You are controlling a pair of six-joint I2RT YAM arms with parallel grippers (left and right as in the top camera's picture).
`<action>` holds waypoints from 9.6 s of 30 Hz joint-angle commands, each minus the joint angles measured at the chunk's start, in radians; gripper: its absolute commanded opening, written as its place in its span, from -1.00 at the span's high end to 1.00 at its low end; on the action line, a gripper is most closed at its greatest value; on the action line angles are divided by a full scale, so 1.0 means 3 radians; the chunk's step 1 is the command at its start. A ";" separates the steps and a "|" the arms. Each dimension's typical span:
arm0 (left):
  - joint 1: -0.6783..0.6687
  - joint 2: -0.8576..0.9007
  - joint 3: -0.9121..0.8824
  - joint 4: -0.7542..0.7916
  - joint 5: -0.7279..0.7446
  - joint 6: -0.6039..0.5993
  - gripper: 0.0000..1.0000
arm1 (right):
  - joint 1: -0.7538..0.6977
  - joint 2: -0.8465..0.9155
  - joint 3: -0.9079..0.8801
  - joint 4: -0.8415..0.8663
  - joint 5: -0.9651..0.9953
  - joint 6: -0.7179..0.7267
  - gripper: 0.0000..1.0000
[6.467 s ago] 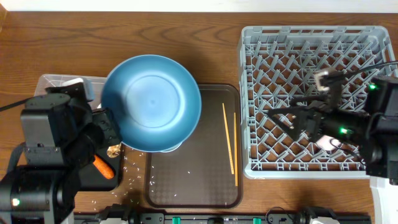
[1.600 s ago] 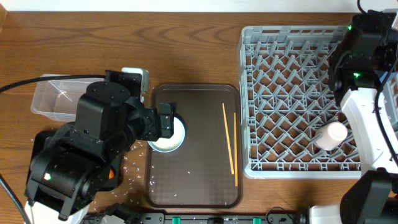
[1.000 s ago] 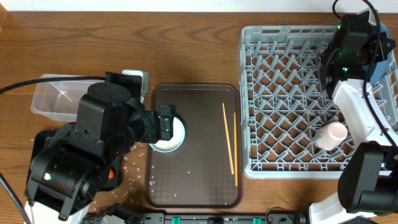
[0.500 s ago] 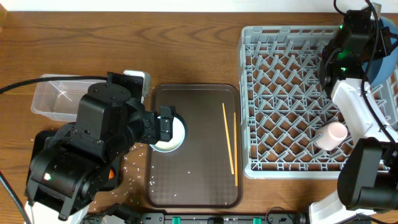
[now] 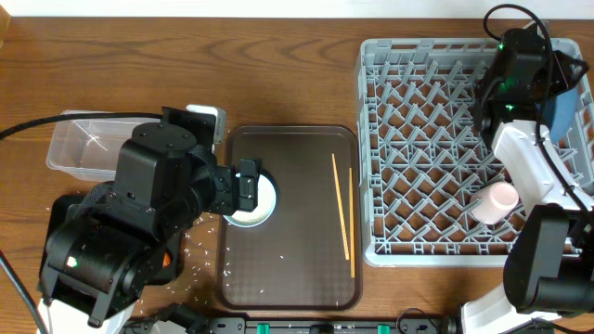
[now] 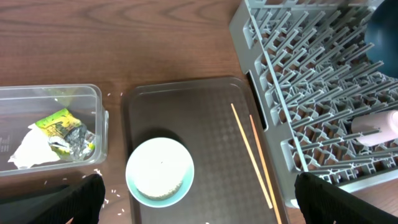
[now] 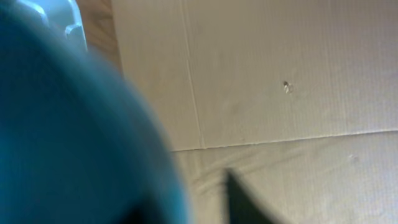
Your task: Sort waste into correct bins and load items into the dishwasher rack
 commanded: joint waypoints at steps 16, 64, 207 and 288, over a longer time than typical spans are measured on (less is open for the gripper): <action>0.0011 0.0023 0.0053 -0.0001 -0.0032 0.0057 -0.96 | 0.0562 -0.0009 -0.0005 -0.0763 -0.0642 0.0361 -0.98; 0.0011 0.0323 -0.0019 -0.0955 -0.0554 -0.0666 -0.96 | 0.1598 -0.1773 0.0008 -0.3553 -0.4036 0.4246 -0.98; -0.0937 0.2033 -0.1962 0.1387 -0.0271 -0.0245 0.63 | 0.0595 -0.2157 0.0010 -0.3863 -0.3742 0.4467 -0.99; 0.6050 0.0198 -0.2757 0.0752 0.4715 0.1845 0.88 | 0.0595 -0.2157 0.0010 -0.3878 -0.3742 0.4466 -0.99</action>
